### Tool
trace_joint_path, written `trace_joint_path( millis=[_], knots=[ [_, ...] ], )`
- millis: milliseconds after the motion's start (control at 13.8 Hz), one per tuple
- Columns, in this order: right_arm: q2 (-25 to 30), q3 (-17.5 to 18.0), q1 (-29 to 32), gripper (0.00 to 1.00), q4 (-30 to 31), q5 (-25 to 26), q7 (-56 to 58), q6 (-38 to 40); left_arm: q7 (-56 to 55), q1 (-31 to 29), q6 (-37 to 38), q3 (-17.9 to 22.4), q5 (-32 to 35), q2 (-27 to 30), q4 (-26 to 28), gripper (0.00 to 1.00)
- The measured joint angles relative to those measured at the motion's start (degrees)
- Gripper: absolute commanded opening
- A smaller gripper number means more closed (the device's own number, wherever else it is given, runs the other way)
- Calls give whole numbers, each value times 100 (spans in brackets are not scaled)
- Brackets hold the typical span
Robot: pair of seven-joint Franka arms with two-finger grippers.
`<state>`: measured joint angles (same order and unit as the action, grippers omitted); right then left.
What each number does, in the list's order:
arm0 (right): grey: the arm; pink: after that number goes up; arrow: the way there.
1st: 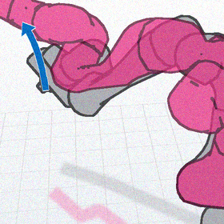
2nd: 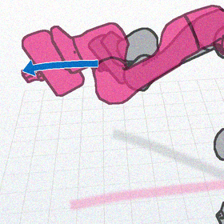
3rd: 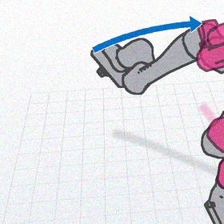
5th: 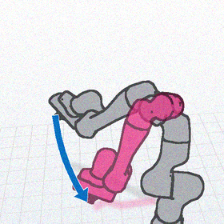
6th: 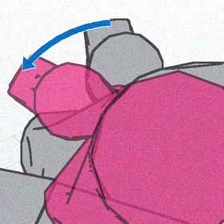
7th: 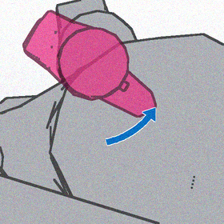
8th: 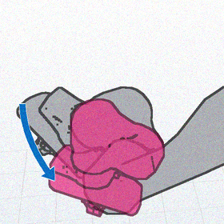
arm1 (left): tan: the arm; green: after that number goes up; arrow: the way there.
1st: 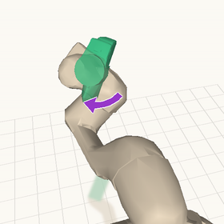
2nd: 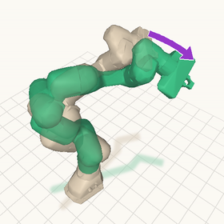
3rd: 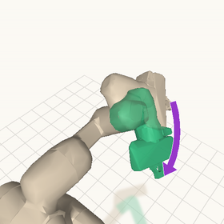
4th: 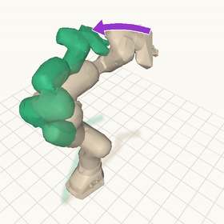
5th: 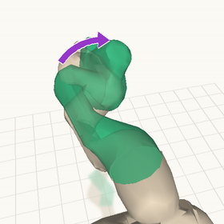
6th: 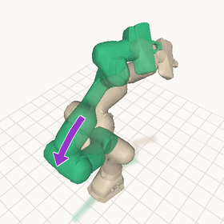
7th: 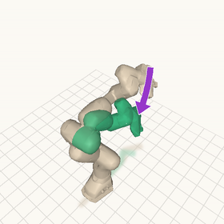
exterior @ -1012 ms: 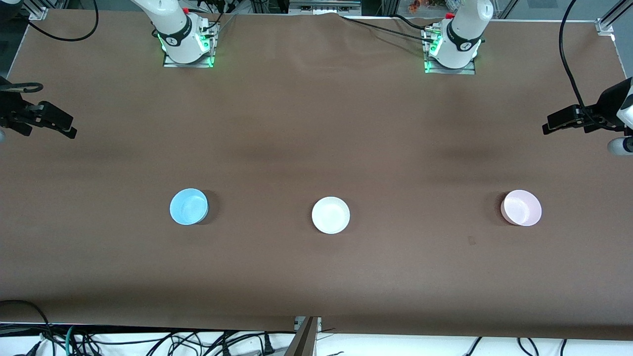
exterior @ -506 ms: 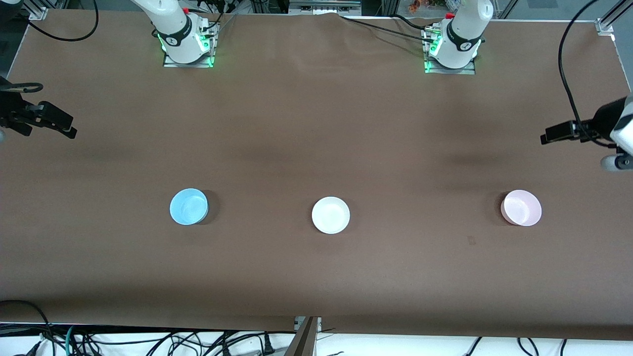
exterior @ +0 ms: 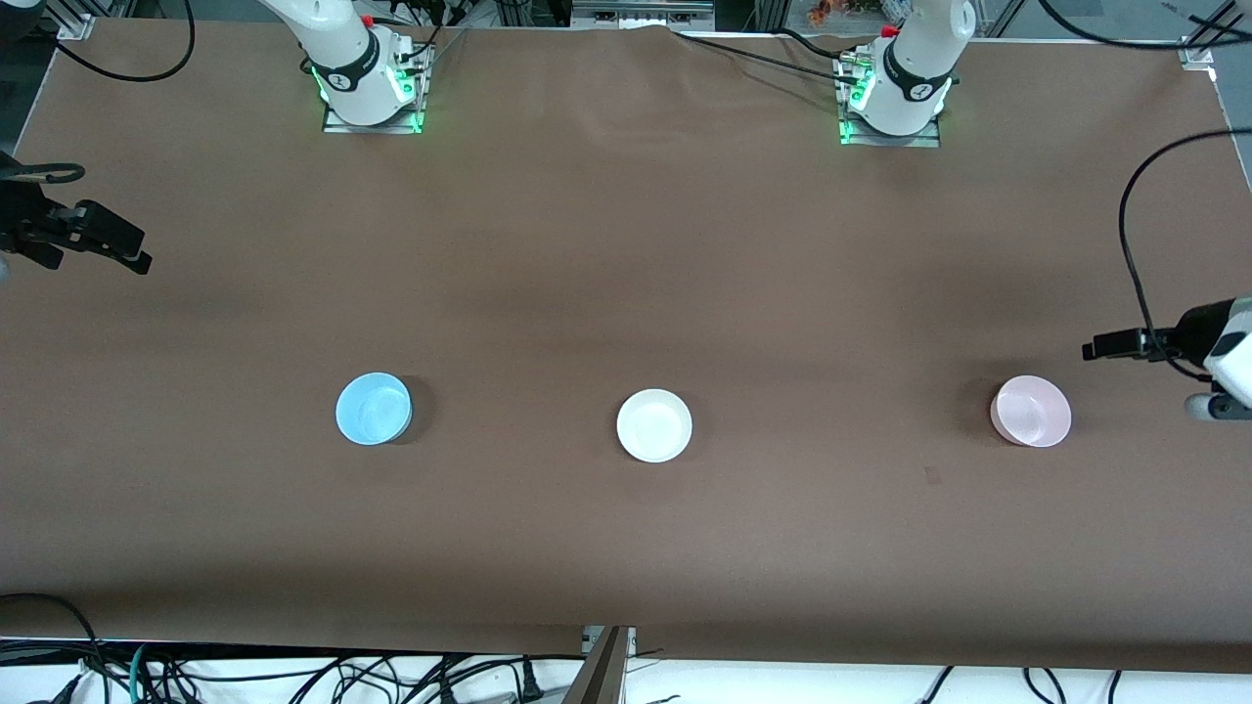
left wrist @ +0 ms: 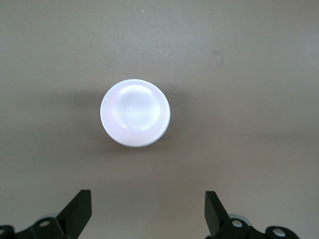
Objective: Stack pink and blue bowls on white bowl
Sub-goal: 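Move the left gripper down toward the pink bowl's rim, then grasp the pink bowl with the left gripper while the right gripper reaches the blue bowl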
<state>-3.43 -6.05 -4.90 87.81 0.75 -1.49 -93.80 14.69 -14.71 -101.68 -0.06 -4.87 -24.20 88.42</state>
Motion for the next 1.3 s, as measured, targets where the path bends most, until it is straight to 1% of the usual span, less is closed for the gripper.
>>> trace_joint_path(
  millis=[289, 434, 651, 867, 1012, 1084, 1301],
  knots=[
    [0, 0, 0, 100, -1, 0, 0, 3, 774, -45, -1183, 304, -620, -379, 591, 100],
    [0, 2, -1, 100, -1, -1, 0, 4, 1134, -62, -1668, 420, -915, -580, 782, 100],
    [-54, 32, -15, 100, 1, -7, 1, 6, 1405, -139, -2108, 461, -1208, -879, 830, 100],
    [-216, 63, -42, 100, 1, -14, 80, 7, 1507, -196, -2327, 470, -1588, -1103, 838, 100],
    [-264, 72, -58, 100, 0, -16, 162, 5, 1507, -196, -2558, 470, -1635, -1202, 837, 100],
    [-269, 76, -62, 100, 0, -18, 175, 4, 1507, -196, -2623, 470, -1637, -1244, 837, 95],
    [-273, 80, -98, 100, 0, -38, 188, 27, 1507, -196, -2666, 472, -1650, -1359, 835, 62]
  ],
)
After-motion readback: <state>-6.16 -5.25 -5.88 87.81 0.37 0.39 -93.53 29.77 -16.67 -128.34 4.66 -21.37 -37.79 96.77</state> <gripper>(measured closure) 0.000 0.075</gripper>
